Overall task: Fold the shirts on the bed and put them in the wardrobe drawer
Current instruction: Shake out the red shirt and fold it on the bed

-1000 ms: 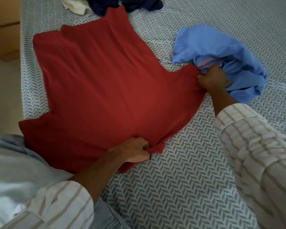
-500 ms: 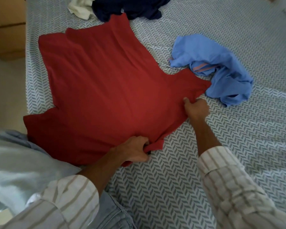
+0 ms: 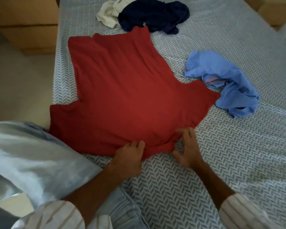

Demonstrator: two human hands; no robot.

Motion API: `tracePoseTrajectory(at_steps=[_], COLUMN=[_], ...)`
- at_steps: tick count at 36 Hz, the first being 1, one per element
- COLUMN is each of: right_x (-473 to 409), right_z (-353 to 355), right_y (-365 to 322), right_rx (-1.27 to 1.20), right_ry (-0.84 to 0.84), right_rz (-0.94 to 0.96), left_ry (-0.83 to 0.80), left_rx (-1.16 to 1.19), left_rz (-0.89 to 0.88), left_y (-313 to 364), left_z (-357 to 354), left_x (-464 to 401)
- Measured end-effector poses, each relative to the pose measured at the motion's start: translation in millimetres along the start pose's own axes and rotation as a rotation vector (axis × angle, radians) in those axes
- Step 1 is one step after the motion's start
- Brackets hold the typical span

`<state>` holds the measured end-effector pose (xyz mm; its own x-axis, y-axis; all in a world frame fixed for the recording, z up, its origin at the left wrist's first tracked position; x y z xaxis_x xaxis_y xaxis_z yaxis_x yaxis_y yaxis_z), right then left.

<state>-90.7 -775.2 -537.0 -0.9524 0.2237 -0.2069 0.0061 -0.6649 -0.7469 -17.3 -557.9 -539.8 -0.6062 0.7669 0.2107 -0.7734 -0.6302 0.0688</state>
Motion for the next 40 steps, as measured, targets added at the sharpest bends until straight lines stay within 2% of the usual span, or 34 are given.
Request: tracePoseTrajectory(at_steps=[2,4,7,12,18,22,26,33,38,40], right_x=[9.1,12.3,11.3,16.9,16.3,11.6,5.9,-66.2,-161.6,-201.8], right_z=[-13.6,-24.0,-29.2,-19.6,-23.9,-19.8,-19.7,-75.2,-127.5,-150.0], right_y=[-10.7,-13.4,-10.6,-12.2,-12.5,-21.8,-31.0,-59.6,-95.7,-113.1], right_rx=[0.064,0.177,0.29,0.276,0.317,0.301,0.395,0.352,0.288,0.239], right_ry=[-0.152,-0.221,-0.194,-0.141,-0.277,-0.31,-0.228,-0.235,-0.313,-0.328], right_rz=[0.046,0.071,0.065,0.065,0.001,0.028,0.086,0.056,-0.001,0.005], left_ry=[-0.068,-0.069,-0.075,-0.067,-0.205,-0.238,-0.28,-0.111,0.313,0.352], left_rx=[0.012,-0.01,-0.045,-0.016,0.089,0.202,0.333,0.459,0.462,0.497], left_rz=[0.049,0.054,0.054,-0.032,-0.069,-0.027,0.097,0.398,0.643,0.728], left_y=[-2.3,1.1,5.3,16.8,16.0,4.2,-19.2,-109.3,-200.0,-233.9], left_z=[-0.8,3.3,8.0,15.0,3.1,0.3,5.3,31.0,56.9,59.0], left_x=[1.7,2.1,3.8,6.6,12.4,11.6,4.1,-3.5,-6.2,-7.2])
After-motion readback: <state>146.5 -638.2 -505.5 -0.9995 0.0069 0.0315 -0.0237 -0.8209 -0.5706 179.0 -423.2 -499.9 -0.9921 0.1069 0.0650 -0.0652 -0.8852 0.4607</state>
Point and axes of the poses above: each hand's wrist, its own x-axis away from the middle knuckle, its own z-axis out of the back of the hand, y = z × x, the point moved 6 cm from there along -x, towards the middle knuckle, and after that the axes turned 11 degrees about -x, right-handed, at the moved point
